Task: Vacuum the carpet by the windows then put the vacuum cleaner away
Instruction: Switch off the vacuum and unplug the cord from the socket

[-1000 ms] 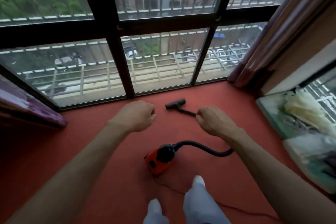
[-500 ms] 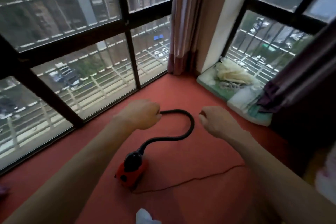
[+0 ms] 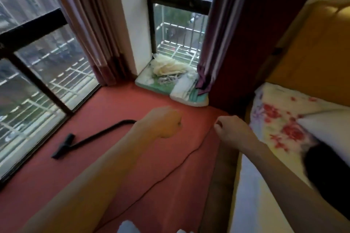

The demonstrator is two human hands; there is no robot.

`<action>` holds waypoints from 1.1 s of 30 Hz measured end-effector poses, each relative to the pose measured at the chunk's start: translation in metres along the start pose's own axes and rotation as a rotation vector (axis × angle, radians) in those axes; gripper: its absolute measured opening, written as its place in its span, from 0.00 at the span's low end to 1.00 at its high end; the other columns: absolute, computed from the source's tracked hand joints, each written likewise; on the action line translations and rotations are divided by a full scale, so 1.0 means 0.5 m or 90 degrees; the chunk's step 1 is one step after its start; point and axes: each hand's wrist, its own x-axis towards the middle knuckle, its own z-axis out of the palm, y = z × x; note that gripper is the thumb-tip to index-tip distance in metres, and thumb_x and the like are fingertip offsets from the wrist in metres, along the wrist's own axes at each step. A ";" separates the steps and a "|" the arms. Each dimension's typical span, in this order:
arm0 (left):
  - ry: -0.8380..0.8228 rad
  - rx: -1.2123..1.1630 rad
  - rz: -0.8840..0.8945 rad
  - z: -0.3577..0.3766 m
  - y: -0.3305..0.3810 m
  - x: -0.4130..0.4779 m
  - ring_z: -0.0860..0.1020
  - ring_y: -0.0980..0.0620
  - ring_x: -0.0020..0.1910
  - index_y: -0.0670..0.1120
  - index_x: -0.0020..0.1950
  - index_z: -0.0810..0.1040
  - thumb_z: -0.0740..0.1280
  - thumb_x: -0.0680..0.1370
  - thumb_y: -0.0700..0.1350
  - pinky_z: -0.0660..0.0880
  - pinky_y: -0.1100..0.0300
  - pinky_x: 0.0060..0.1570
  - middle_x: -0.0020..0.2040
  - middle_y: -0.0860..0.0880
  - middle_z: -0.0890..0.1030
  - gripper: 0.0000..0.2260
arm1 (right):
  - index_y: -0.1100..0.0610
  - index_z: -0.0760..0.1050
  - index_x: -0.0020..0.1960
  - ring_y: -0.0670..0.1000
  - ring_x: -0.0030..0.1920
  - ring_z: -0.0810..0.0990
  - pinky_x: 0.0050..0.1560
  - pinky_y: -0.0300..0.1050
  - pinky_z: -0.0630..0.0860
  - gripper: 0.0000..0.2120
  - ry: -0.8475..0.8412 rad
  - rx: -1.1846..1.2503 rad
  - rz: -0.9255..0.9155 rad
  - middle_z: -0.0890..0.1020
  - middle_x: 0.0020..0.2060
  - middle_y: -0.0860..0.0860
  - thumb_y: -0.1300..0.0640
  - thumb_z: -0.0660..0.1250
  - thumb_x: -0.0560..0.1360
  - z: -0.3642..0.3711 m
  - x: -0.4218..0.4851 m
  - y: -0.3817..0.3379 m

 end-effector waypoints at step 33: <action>-0.060 0.179 0.302 -0.151 0.333 0.743 0.78 0.42 0.53 0.41 0.54 0.75 0.56 0.84 0.50 0.73 0.51 0.50 0.55 0.41 0.79 0.14 | 0.57 0.62 0.33 0.51 0.27 0.64 0.31 0.46 0.59 0.18 0.030 0.129 0.291 0.67 0.28 0.54 0.56 0.56 0.81 -0.144 0.308 0.599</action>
